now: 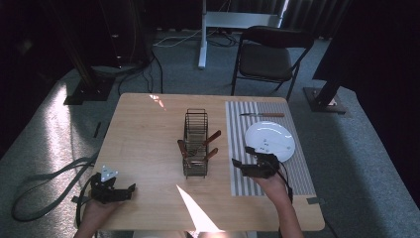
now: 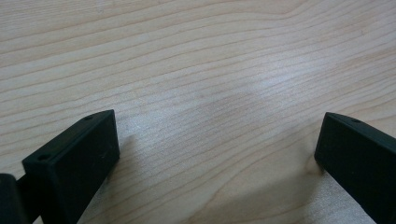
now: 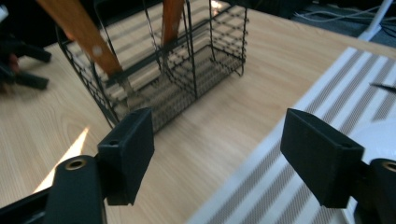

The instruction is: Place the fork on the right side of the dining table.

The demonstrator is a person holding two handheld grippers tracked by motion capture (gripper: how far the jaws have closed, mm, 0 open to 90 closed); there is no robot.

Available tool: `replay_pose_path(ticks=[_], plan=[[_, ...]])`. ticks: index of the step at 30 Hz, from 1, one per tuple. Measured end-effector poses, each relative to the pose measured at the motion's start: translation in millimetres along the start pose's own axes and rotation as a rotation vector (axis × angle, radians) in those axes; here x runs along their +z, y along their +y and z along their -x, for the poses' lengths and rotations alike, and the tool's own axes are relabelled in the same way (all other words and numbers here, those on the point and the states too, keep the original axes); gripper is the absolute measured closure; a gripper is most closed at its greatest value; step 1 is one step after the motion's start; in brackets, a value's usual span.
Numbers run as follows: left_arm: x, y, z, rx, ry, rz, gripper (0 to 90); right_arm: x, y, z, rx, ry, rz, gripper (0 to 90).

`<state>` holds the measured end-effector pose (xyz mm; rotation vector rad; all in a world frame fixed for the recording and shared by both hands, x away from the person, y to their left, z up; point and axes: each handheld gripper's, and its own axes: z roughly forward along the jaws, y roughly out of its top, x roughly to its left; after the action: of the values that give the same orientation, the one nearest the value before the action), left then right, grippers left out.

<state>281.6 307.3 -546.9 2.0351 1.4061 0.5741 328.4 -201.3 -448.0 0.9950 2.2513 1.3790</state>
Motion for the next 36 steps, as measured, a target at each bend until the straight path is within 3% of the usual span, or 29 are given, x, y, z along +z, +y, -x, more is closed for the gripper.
replay_pose_path(ticks=[7,14,29,36], plan=[[0.1,0.0,0.1,-0.001,-0.001,0.001,0.2,13.4,23.1,-10.3,-0.021,0.012,0.041,41.3],[0.0,0.1,0.0,0.002,-0.001,0.0,0.2,27.9,37.4,-18.0,-0.001,0.039,0.075,48.3],[0.2,0.3,0.3,0.006,-0.006,0.001,0.2,56.8,51.6,-24.0,0.044,0.049,0.076,49.2],[0.3,0.3,0.4,0.011,-0.01,0.001,0.2,67.3,55.5,-24.9,0.057,0.053,0.062,56.0]])
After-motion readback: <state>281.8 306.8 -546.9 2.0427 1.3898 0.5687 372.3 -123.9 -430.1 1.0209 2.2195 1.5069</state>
